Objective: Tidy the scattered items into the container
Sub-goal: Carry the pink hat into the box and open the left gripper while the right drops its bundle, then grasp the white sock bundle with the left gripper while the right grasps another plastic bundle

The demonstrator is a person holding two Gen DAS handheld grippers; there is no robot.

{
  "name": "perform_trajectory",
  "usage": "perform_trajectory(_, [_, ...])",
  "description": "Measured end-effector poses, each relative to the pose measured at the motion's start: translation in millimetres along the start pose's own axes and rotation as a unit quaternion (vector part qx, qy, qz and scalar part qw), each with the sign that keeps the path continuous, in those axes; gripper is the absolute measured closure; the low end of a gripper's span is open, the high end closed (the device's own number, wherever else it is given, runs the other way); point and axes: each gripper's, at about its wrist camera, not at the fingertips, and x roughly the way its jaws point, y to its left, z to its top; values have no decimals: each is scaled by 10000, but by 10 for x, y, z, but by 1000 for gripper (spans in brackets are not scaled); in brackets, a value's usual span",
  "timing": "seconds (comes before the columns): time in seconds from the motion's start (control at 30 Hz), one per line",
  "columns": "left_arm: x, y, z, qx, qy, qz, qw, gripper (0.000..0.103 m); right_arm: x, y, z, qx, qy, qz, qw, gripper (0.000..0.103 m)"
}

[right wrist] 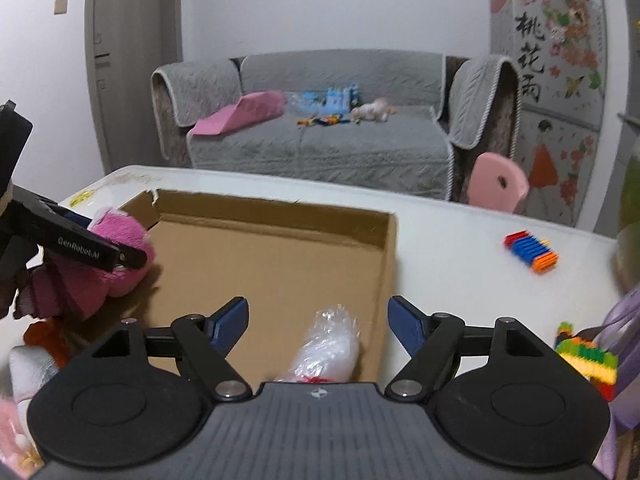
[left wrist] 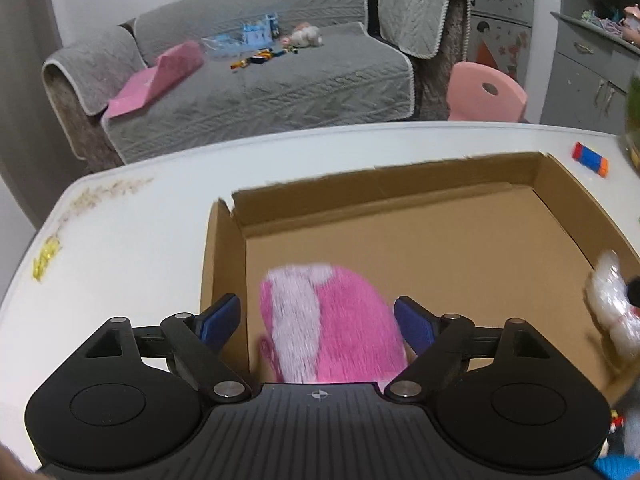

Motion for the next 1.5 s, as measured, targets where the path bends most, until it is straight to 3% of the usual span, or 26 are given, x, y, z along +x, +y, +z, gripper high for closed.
perform_trajectory(0.13, [134, -68, 179, 125, 61, 93, 9999, 25, -54, -66, 26, 98, -195, -22, 9998, 30])
perform_trajectory(0.4, [205, -104, 377, -126, -333, 370, 9987, 19, -160, -280, 52, 274, -339, -60, 9990, 26])
perform_trajectory(0.57, [17, -40, 328, -281, -524, 199, 9980, 18, -307, -397, 19, 76, -242, -42, 9997, 22])
perform_trajectory(0.7, [-299, 29, 115, -252, -612, 174, 9977, 17, -392, -443, -113, -234, 86, 12, 9997, 21])
perform_trajectory(0.87, [-743, 153, -438, -179, -560, 93, 9982, 15, -361, -361, -400, -572, 506, 56, 9971, 22])
perform_trajectory(1.07, [-1226, 315, -940, -528, -500, -143, 9973, 10, -341, -318, -569, -586, 596, 193, 9963, 22])
perform_trajectory(1.13, [-1262, 305, -1048, -650, -395, -240, 9968, 5, -317, -312, -568, -560, 568, 264, 9965, 22])
perform_trajectory(1.37, [-1169, 88, -1194, -976, 71, -988, 9903, 8, -280, -324, -648, -611, 562, 340, 9960, 22])
perform_trajectory(1.5, [-1129, -154, -1247, -908, 221, -1144, 9890, 8, -295, -319, -687, -680, 587, 341, 9954, 22])
